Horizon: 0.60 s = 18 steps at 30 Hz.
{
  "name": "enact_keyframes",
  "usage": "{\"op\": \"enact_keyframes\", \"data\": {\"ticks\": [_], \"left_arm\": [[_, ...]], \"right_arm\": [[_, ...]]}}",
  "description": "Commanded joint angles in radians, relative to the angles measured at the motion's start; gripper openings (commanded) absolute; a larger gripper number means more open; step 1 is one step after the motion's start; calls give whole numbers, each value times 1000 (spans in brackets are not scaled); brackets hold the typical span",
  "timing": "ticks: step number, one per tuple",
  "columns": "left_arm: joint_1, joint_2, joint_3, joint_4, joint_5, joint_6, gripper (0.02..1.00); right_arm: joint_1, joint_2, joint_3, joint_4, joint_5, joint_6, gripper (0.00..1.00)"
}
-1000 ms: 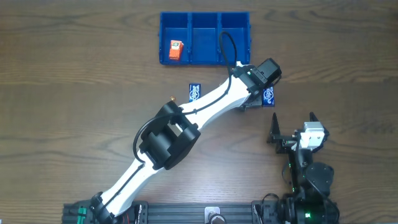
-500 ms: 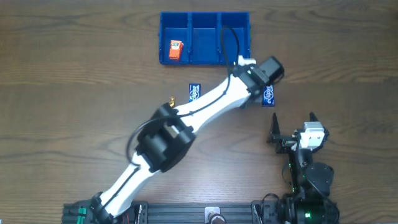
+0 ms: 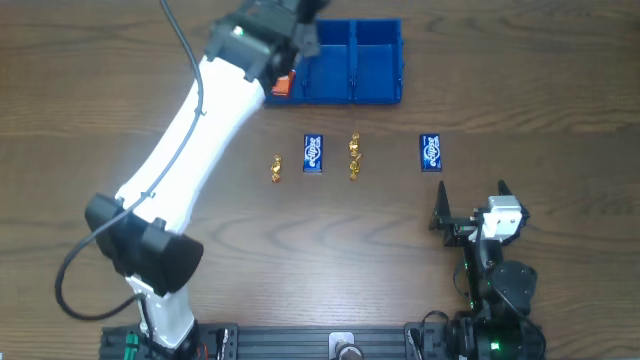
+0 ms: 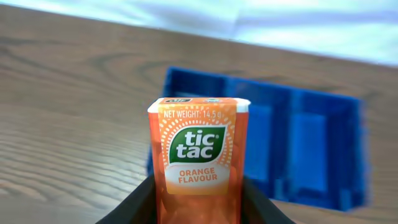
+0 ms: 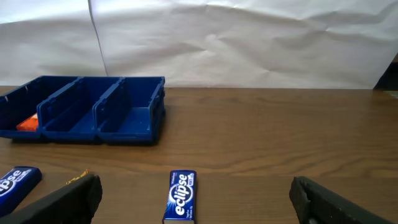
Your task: Sort Candies Into Trays
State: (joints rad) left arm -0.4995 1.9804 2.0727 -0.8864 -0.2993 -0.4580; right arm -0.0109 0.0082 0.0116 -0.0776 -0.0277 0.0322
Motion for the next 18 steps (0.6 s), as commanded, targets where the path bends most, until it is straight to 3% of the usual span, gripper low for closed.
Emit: {"op": "enact_keyframes", "data": {"ticks": [1, 5, 18], "left_arm": [[78, 64, -91, 50, 105, 104, 303], [101, 124, -112, 106, 158, 153, 303], [101, 205, -112, 134, 196, 175, 308]], "right_arm": [[-4, -5, -4, -3, -3, -14, 1000], [-5, -5, -4, -3, -3, -14, 1000], [-5, -5, -4, -3, -3, -14, 1000]]}}
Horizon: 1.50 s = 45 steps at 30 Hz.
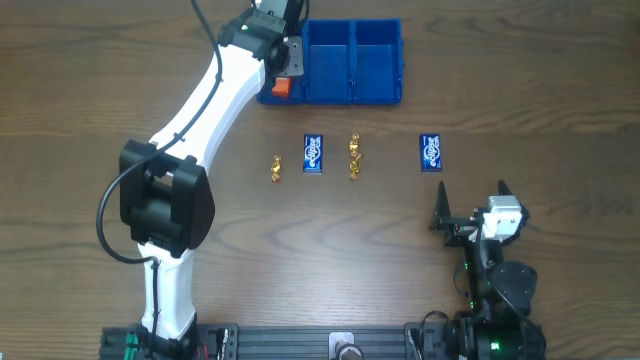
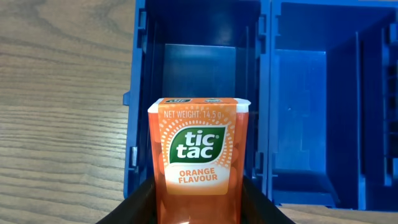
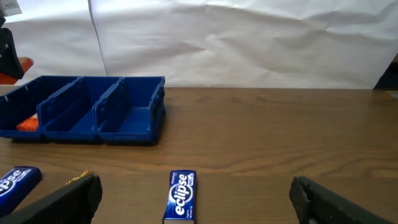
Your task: Sort Candies Into Trays
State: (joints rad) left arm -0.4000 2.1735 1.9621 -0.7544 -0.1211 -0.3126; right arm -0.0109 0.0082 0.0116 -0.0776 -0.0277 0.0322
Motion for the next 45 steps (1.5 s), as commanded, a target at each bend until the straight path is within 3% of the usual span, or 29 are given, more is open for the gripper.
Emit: {"op": "enact_keyframes", "data": {"ticks": [1, 9, 10, 13, 16, 23, 32, 45], "left_arm": [[2, 13, -2, 2, 18, 29, 310], [5, 13, -2, -1, 18, 29, 382], [7, 13, -2, -1, 18, 28, 443], [11, 13, -2, -6, 18, 28, 763], [16, 7, -2, -8, 23, 16, 915], [22, -269, -23, 5, -32, -1, 901], [123, -932, -542, 334, -53, 80, 897], [422, -1673, -1323, 600, 170, 267, 882]], "right_arm": [[-4, -5, -4, -3, -3, -14, 1000], [-4, -5, -4, -3, -3, -14, 998], [-4, -5, -4, -3, -3, -14, 1000], [-4, -5, -4, -3, -3, -14, 1000], [-4, -5, -4, -3, -3, -14, 1000], [-5, -5, -4, -3, -3, -14, 1000], [-4, -5, -4, -3, -3, -14, 1000], [-4, -5, -4, -3, -3, -14, 1000]]}}
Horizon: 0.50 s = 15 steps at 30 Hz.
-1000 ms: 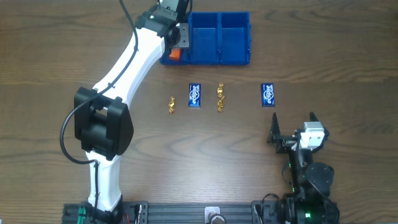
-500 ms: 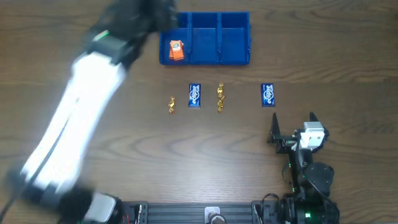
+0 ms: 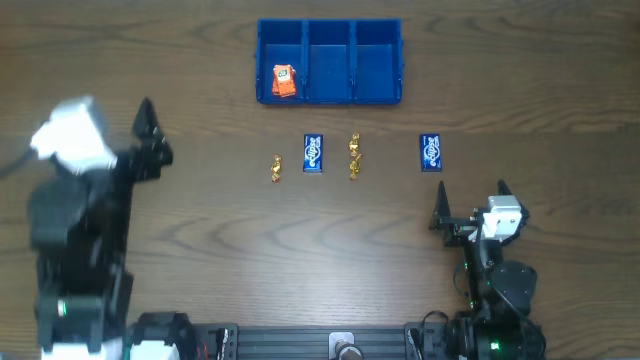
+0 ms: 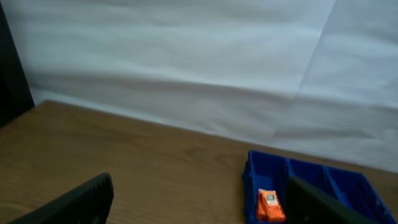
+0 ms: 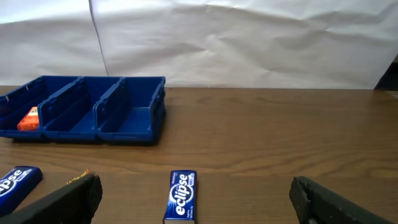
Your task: Sort Candies Into Trays
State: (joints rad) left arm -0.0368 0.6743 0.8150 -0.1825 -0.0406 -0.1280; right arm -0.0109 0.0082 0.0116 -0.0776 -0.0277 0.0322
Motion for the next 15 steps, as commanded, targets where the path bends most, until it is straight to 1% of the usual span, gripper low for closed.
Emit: {"op": "enact_keyframes", "data": {"ticks": [1, 4, 7, 10, 12, 15], "left_arm": [[69, -227, -242, 40, 108, 87, 884], [77, -330, -390, 113, 155, 99, 899], [77, -427, -542, 227, 196, 94, 915], [77, -506, -666, 348, 226, 62, 928], [76, -555, -726, 381, 227, 42, 932], [70, -653, -813, 388, 272, 47, 936]], "right_arm": [[-4, -5, -4, -3, -3, -14, 1000], [-4, -5, -4, -3, -3, -14, 1000], [-4, -5, -4, -3, -3, -14, 1000], [-4, -5, -4, -3, -3, -14, 998], [-5, -5, -4, -3, -3, -14, 1000], [-4, -5, -4, -3, -3, -14, 1000]]}}
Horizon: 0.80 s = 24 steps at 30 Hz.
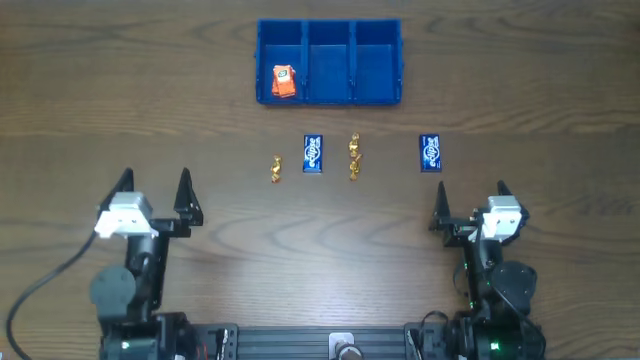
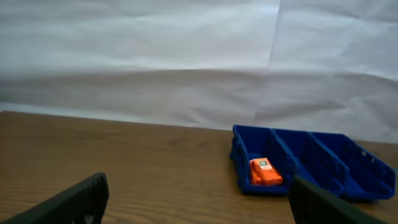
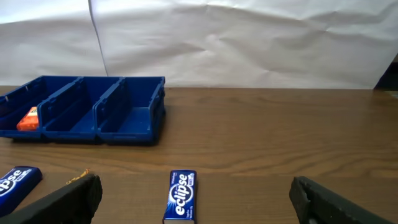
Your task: Sort Candies Into Trays
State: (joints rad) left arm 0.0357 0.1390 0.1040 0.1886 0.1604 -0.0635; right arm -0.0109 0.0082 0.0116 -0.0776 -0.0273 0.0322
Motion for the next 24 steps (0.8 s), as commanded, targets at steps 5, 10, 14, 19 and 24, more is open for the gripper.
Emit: {"op": "enact_keyframes", "data": {"ticks": [5, 10, 14, 19, 24], "left_arm": [[-8, -136, -99, -156, 110, -3, 1000], [-12, -133, -99, -241, 102, -3, 996], [-12, -133, -99, -241, 102, -3, 998], [-12, -133, -99, -241, 102, -3, 998], [-12, -133, -99, -241, 102, -3, 998]], "right_arm": [[-5, -5, -4, -3, -4, -14, 1000], [-4, -5, -4, -3, -4, -14, 1000], [-4, -5, -4, -3, -4, -14, 1000], [-4, -5, -4, -3, -4, -14, 1000], [-5, -5, -4, -3, -3, -14, 1000]]}}
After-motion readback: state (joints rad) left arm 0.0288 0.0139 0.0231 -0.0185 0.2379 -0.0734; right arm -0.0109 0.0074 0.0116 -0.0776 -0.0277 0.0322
